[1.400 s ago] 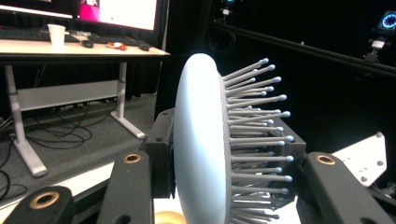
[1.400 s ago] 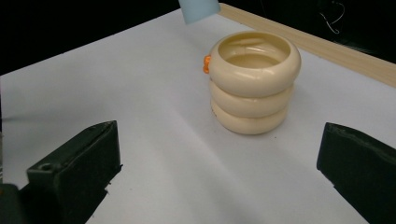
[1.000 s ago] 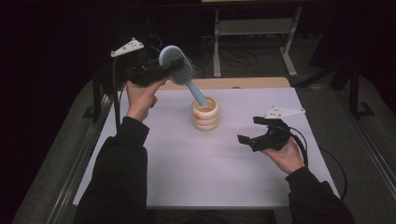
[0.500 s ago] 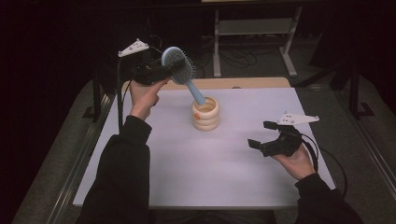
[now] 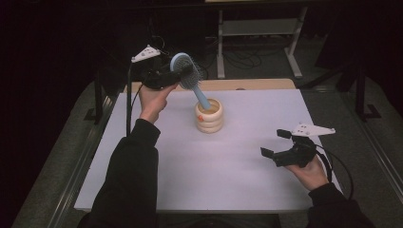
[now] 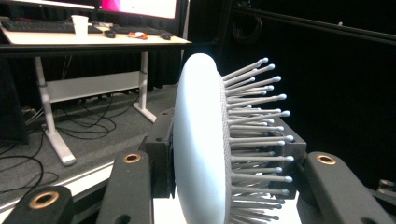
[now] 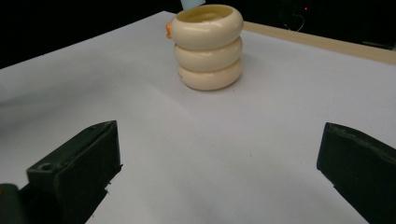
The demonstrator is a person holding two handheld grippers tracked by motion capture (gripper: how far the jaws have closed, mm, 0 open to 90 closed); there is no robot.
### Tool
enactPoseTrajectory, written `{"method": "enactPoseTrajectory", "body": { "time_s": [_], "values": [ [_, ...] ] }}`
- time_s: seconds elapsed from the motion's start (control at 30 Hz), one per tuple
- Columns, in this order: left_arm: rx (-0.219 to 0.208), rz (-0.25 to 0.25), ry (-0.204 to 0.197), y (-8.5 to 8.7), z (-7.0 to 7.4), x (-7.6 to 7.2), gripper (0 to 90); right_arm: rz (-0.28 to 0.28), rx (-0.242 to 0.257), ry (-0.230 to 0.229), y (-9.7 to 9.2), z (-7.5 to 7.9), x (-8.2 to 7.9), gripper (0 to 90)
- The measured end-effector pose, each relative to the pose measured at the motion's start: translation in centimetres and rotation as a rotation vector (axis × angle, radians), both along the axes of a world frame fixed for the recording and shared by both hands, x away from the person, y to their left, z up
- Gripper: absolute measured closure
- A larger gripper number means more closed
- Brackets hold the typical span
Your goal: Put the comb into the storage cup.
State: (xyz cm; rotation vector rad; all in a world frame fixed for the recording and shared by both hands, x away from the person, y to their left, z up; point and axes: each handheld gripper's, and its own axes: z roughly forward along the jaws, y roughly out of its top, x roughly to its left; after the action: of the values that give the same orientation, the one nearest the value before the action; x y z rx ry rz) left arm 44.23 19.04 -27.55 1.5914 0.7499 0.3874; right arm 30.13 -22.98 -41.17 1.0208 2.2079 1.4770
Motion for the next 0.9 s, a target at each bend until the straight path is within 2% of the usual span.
{"method": "enactPoseTrajectory", "body": {
  "time_s": [0.17, 0.33, 0.6, 0.9],
  "values": [
    [-0.016, 0.011, 0.009, 0.0, -0.5, 0.5, 53.6, 0.001, 0.007, -0.003, -0.5, -0.4, -0.5, 0.0],
    [-0.006, 0.016, 0.013, -0.3, -1.0, 0.9, 53.6, 0.003, -0.009, 0.002, -0.7, -0.8, -0.9, 0.0],
    [-0.004, -0.001, 0.018, -1.1, -2.2, 1.3, 53.4, -0.007, 0.009, -0.007, -1.3, -1.0, -1.6, 0.0],
    [0.034, -0.001, 0.030, -2.0, -3.4, 1.8, 53.4, -0.018, 0.026, -0.010, -1.8, -1.2, -1.9, 0.0]
  ]
}}
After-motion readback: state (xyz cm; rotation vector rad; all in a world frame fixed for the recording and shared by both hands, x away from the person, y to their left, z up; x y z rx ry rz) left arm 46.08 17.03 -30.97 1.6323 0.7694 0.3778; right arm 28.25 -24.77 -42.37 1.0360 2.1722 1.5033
